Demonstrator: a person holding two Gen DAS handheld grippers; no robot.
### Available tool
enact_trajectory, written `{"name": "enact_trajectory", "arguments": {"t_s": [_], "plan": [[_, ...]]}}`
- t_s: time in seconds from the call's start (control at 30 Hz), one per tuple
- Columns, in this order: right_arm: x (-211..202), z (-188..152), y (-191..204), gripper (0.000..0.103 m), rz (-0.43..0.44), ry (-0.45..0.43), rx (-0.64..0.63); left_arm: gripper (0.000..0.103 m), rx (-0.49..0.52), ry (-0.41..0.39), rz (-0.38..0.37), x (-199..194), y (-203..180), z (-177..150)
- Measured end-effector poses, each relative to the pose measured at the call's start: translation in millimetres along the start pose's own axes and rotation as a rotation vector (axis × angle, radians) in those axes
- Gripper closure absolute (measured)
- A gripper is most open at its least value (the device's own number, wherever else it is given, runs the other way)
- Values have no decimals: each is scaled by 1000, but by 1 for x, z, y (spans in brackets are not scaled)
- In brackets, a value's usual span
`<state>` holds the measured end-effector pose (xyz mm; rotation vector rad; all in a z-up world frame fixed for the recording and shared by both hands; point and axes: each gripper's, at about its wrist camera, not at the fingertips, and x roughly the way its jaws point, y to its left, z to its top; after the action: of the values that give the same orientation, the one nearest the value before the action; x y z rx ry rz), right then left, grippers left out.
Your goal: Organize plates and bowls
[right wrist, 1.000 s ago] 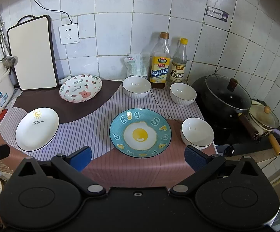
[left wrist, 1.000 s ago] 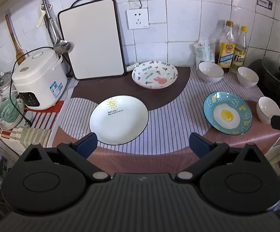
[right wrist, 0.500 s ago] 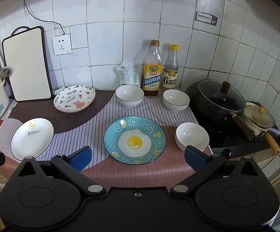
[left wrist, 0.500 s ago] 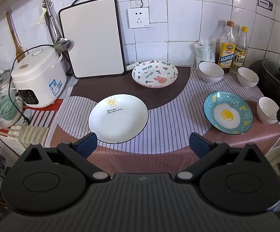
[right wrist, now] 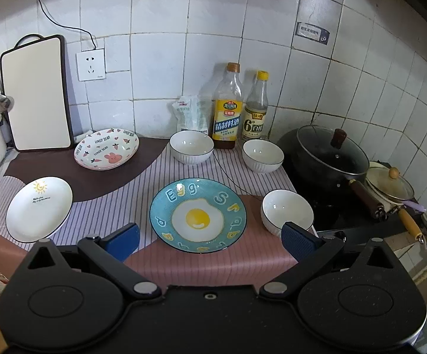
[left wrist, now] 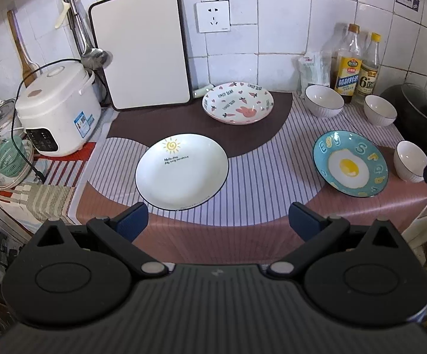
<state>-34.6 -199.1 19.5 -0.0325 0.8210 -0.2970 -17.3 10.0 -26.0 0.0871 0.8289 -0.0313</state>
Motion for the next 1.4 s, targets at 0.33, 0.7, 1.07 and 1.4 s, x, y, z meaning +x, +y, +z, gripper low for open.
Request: {"name": "enact_trajectory", "arguments": {"t_s": [0.33, 0.7, 1.07, 1.4], "plan": [[5, -2, 6, 0, 2, 10, -24, 0, -12, -1, 10, 1, 5, 0], [10, -2, 4, 0, 25, 14, -14, 0, -17, 17, -17, 10, 11, 0], [40, -1, 20, 0, 213, -72, 4, 0, -210, -28, -113, 35, 68, 13], [117, 13, 98, 1, 498, -4, 15, 3, -292, 74, -79, 126, 146, 19]]}}
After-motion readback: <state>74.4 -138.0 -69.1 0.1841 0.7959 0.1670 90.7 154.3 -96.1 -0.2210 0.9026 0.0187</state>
